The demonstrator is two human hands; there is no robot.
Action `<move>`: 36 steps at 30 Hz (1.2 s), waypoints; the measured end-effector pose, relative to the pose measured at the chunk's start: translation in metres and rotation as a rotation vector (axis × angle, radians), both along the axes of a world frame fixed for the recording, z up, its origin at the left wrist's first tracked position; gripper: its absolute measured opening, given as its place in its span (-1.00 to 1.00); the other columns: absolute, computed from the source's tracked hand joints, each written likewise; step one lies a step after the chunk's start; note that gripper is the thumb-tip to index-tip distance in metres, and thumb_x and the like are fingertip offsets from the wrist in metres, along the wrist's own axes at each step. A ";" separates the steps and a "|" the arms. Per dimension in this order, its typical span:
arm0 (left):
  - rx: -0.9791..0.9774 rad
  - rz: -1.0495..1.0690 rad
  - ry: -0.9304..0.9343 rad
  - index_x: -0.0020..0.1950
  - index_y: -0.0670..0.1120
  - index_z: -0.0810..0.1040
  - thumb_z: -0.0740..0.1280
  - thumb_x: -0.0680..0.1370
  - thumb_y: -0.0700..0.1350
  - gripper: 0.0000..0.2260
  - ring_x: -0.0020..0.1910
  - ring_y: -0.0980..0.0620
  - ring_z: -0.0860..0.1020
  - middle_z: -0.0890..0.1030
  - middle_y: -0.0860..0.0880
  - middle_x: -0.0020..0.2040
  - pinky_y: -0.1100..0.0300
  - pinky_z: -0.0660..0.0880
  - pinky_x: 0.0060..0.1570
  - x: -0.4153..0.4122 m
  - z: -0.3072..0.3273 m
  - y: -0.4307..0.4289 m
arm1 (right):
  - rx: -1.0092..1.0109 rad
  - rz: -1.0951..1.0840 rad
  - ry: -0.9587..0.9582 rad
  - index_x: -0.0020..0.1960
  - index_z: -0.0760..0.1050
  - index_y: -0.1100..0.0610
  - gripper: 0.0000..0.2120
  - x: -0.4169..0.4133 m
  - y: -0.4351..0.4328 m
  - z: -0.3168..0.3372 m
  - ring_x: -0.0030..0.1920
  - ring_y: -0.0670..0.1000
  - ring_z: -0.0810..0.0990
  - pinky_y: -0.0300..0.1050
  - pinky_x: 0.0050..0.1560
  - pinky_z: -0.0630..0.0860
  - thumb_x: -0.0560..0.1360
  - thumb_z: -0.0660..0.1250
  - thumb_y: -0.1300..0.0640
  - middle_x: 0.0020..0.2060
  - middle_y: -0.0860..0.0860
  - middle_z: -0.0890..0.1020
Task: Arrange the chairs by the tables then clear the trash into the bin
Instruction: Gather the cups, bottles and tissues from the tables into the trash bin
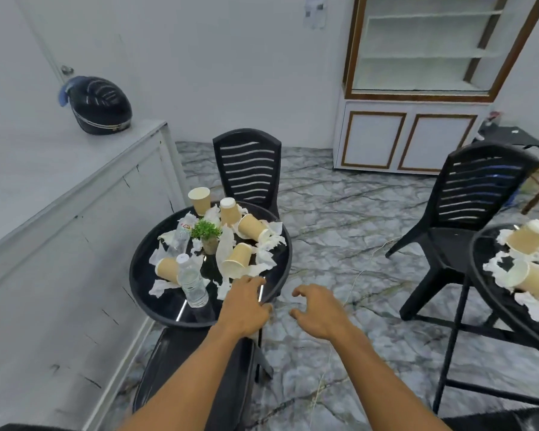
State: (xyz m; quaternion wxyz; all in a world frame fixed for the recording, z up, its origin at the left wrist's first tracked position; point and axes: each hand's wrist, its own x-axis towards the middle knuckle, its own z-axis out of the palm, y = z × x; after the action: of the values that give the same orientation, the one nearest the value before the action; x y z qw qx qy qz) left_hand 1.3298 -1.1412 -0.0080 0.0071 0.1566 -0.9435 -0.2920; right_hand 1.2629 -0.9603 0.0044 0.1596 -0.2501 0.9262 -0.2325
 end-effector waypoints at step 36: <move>-0.057 0.717 -0.443 0.50 0.05 0.26 0.41 0.43 0.11 -0.32 0.42 -0.06 0.26 0.37 0.02 0.42 0.01 0.21 0.41 -0.238 -0.096 -0.105 | 0.076 0.431 -0.048 0.39 0.24 0.09 -0.20 -0.353 -0.244 -0.123 0.21 0.14 0.44 0.09 0.09 0.53 0.31 0.48 -0.21 0.21 0.09 0.47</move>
State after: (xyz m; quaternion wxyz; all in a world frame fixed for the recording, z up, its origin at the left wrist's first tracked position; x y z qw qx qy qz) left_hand 1.0920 -1.2461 -0.1040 -0.0904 0.5336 -0.8157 -0.2042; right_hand 0.9096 -1.2047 -0.1184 0.2368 -0.4307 0.8553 -0.1639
